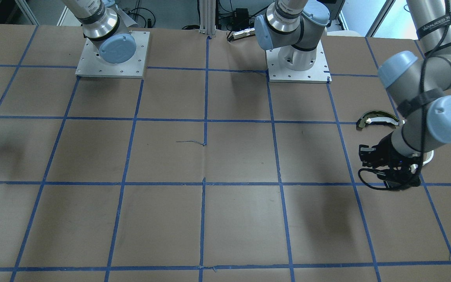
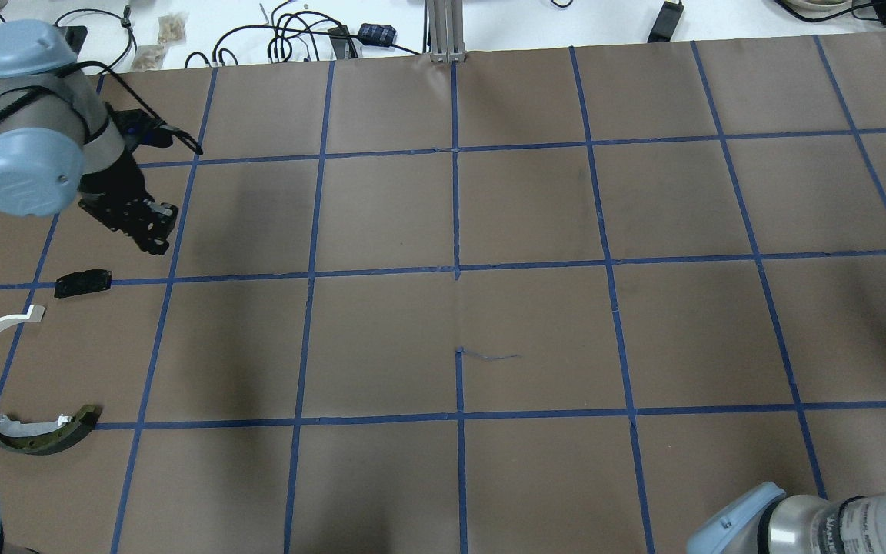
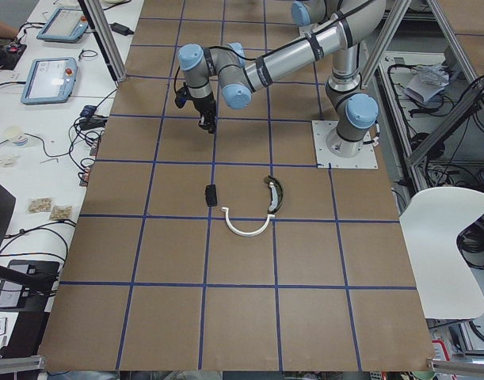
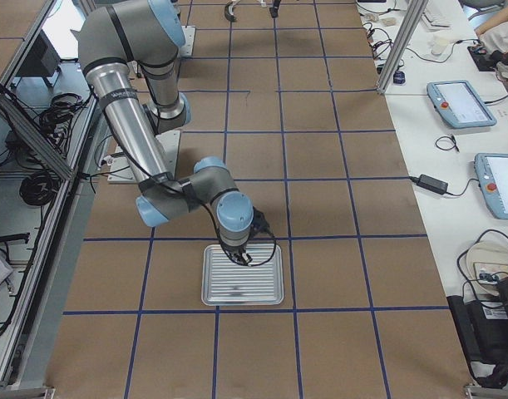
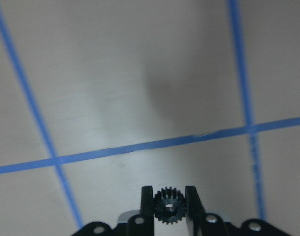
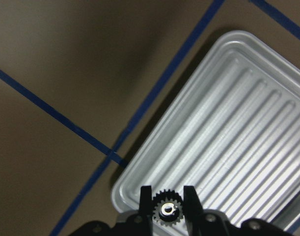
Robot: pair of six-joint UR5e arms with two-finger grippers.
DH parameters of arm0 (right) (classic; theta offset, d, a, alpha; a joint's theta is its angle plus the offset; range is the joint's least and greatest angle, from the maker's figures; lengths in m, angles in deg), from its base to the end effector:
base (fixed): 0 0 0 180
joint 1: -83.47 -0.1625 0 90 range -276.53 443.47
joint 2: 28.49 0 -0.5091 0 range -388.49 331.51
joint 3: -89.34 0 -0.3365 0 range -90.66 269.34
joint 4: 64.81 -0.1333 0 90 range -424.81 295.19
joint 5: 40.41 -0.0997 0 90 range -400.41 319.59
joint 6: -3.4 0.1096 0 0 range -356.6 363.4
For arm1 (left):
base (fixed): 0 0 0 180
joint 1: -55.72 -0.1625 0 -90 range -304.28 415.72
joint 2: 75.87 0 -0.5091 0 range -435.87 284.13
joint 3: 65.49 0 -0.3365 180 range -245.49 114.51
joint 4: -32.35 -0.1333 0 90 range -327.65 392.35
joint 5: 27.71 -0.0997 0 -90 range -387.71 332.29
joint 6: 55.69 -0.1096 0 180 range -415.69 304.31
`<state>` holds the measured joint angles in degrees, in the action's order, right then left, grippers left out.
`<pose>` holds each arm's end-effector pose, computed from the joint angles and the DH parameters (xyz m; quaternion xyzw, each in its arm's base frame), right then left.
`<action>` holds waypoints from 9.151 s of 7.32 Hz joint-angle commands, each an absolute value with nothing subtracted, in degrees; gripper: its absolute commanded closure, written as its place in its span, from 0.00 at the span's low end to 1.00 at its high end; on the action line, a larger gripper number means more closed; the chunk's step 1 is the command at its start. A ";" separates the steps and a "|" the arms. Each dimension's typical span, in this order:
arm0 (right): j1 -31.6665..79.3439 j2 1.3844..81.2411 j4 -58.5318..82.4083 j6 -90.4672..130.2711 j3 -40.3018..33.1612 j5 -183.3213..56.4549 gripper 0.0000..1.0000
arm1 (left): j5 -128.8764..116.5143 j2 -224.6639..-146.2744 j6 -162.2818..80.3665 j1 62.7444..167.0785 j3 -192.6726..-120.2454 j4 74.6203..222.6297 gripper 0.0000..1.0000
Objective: Place bearing gear from tray to pile
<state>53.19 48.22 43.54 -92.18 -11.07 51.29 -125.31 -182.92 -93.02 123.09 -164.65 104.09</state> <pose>-0.3785 -0.3716 0.4043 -0.3081 0.9501 0.0245 0.0424 0.0962 -0.5394 0.3792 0.1319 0.9866 0.0930 0.0227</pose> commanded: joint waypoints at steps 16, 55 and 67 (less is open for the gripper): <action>-26.08 43.27 57.37 29.53 -11.38 45.46 0.85 | -125.71 -192.68 -106.31 103.79 -167.09 99.32 0.68; -9.25 56.58 35.30 7.97 -2.77 51.52 0.00 | -116.30 -191.03 -55.34 151.58 -160.59 95.83 1.00; -9.52 55.62 35.30 7.97 -2.59 51.52 0.00 | -128.52 -190.21 -103.06 110.48 -167.95 97.58 1.00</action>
